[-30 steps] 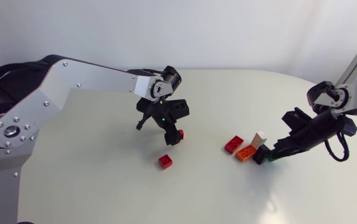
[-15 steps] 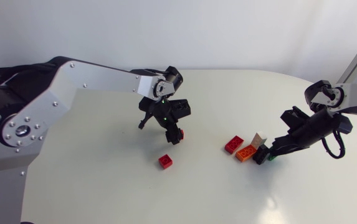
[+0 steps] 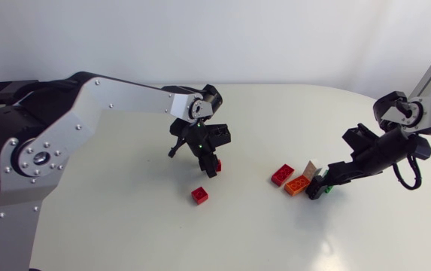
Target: Sort duplo bricks by size, large to the right and small to the left
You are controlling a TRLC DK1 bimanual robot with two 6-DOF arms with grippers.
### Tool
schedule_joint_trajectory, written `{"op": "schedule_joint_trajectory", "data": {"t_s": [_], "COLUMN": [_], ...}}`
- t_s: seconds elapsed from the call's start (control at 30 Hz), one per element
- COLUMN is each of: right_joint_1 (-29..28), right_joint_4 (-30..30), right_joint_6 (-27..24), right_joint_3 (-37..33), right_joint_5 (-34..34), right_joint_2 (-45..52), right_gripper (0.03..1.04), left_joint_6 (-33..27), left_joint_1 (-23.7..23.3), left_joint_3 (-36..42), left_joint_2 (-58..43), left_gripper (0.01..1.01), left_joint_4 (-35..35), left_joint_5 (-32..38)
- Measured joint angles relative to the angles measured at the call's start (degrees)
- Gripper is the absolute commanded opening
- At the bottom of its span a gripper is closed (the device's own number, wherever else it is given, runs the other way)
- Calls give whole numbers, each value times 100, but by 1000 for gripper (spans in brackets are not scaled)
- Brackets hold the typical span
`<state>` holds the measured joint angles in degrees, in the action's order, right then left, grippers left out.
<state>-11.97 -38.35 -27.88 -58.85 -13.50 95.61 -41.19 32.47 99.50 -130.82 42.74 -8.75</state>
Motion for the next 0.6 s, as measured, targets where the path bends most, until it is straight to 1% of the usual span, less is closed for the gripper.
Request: {"op": "schedule_joint_trajectory", "data": {"t_s": [0.1, 0.2, 0.3, 0.47, 0.6], "right_joint_1": [-28, -42, -50, -50, 35], "right_joint_4": [0, 2, 0, -2, -9], "right_joint_6": [-2, -2, -2, 2, 94], "right_joint_3": [37, 94, 146, 149, 149], "right_joint_5": [0, 0, 0, 0, 4], "right_joint_2": [-131, -243, -385, -699, -918], "right_gripper": [993, 993, 993, 993, 993], "left_joint_6": [-2, -20, -22, -39, -81], "left_joint_1": [0, 0, 0, 0, 0], "left_joint_3": [-11, -216, -713, -1788, -2479], "left_joint_2": [11, 129, 433, 1099, 1580], "left_gripper": [248, 249, 249, 249, 249], "left_joint_4": [-2, -50, -179, -420, -518], "left_joint_5": [-20, -46, -52, -52, -50]}}
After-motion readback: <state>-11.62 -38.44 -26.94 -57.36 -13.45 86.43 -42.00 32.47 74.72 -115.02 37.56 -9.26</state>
